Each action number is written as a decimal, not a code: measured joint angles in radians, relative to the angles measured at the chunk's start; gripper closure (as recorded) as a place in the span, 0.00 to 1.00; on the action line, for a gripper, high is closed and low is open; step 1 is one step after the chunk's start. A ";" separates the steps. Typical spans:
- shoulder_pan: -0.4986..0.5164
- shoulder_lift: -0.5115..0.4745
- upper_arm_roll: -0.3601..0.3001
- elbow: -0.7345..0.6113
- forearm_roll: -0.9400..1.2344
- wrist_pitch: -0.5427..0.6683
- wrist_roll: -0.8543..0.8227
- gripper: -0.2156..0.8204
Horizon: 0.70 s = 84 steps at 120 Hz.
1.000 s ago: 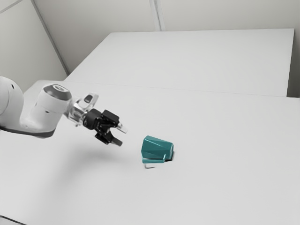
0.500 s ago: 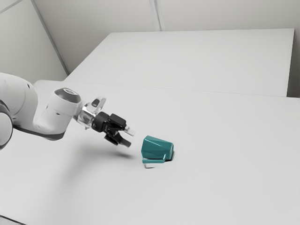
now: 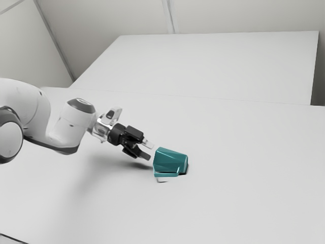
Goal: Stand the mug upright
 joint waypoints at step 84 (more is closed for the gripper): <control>-0.017 0.079 -0.047 0.064 -0.067 -0.029 0.045 0.36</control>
